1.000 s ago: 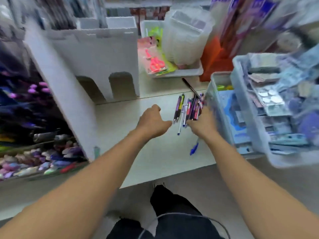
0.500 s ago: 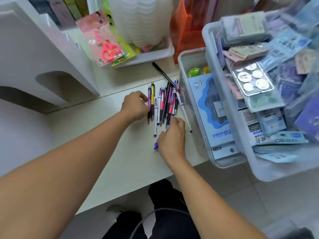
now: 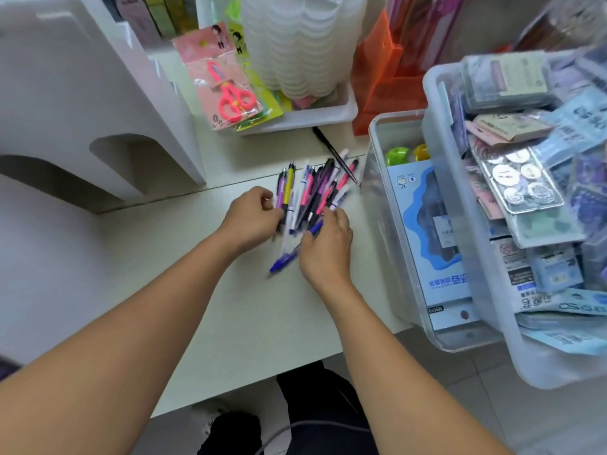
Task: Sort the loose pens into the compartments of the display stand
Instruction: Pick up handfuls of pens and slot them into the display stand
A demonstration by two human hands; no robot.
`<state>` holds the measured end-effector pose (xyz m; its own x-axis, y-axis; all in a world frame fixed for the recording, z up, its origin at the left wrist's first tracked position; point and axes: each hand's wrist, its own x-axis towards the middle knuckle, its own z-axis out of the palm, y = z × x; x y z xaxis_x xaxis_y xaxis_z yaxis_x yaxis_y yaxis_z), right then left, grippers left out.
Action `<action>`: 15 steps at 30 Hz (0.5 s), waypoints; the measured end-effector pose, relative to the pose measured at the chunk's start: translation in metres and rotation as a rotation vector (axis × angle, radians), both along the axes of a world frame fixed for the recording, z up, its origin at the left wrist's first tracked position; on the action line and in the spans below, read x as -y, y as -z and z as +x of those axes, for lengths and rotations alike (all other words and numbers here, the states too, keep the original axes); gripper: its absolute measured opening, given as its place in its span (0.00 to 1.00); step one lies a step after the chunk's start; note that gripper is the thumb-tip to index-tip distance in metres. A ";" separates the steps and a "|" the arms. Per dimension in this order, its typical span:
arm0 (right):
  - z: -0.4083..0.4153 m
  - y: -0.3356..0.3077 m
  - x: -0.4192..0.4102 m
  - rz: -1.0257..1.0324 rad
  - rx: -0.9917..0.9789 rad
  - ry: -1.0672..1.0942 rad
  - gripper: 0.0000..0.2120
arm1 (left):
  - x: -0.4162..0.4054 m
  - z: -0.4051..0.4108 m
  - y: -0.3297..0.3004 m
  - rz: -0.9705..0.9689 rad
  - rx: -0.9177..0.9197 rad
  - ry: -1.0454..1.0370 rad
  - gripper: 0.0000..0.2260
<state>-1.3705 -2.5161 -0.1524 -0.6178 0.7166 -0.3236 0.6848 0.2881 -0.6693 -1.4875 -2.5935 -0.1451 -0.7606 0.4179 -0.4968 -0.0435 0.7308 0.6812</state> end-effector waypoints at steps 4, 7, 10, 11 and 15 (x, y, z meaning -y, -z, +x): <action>-0.022 -0.019 -0.021 0.126 -0.103 -0.032 0.18 | 0.013 -0.016 0.000 -0.041 -0.052 -0.036 0.14; -0.062 -0.028 -0.048 0.257 -0.070 -0.065 0.22 | 0.016 -0.022 -0.003 -0.084 -0.083 0.004 0.27; -0.104 -0.014 -0.065 0.180 0.195 -0.213 0.26 | 0.016 -0.015 -0.002 -0.185 -0.138 0.108 0.41; -0.111 -0.006 -0.068 0.153 0.263 -0.234 0.26 | 0.015 -0.010 0.000 -0.243 -0.162 0.162 0.47; -0.104 0.012 -0.065 0.203 0.230 -0.235 0.21 | 0.017 0.006 0.012 -0.327 -0.315 0.246 0.42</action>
<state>-1.4744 -2.4510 -0.1646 -0.7007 0.6276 -0.3392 0.7099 0.5660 -0.4192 -1.4811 -2.6103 -0.1570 -0.7931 0.4641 -0.3945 0.3267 0.8707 0.3675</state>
